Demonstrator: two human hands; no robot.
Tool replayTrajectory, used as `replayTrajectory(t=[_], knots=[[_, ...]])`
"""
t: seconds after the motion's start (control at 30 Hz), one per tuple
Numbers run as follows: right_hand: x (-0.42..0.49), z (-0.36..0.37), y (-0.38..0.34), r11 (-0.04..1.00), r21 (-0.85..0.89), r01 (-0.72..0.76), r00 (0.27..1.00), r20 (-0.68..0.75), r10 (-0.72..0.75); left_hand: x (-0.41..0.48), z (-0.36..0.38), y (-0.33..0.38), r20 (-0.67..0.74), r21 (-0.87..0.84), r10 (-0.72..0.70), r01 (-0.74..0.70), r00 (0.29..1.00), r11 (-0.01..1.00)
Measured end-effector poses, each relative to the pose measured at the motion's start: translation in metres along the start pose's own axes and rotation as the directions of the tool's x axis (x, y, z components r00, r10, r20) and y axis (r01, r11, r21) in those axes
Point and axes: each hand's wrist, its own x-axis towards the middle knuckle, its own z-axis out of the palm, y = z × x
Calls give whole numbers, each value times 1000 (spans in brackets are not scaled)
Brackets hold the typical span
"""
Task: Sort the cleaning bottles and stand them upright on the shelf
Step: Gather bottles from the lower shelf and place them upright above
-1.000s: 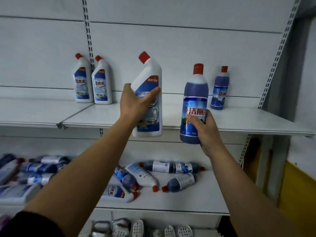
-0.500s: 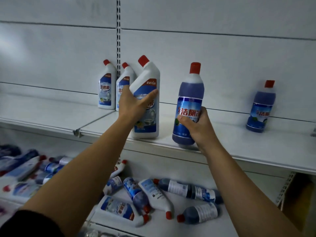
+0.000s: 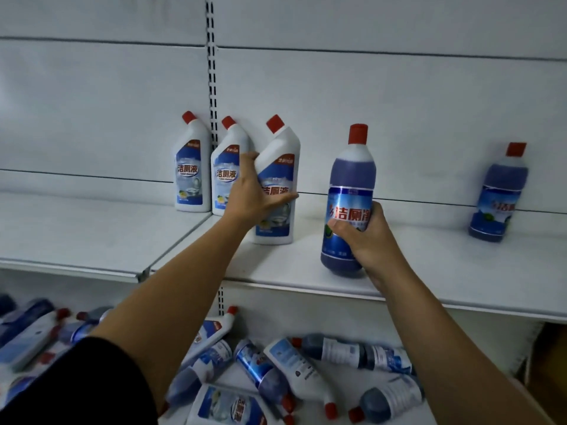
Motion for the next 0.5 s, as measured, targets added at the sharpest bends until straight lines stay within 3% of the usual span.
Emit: replayTrajectory(t=[0.1, 0.2, 0.5], knots=[[0, 2, 3, 999, -32, -6, 1000, -16, 6, 20, -1, -18, 0, 213, 70, -68, 998, 975], [-1, 0, 6, 999, -42, -1, 999, -40, 0, 39, 1, -32, -43, 508, 117, -79, 992, 858], [1, -1, 9, 998, -62, -15, 997, -75, 10, 73, 16, -65, 8, 689, 120, -92, 993, 718]])
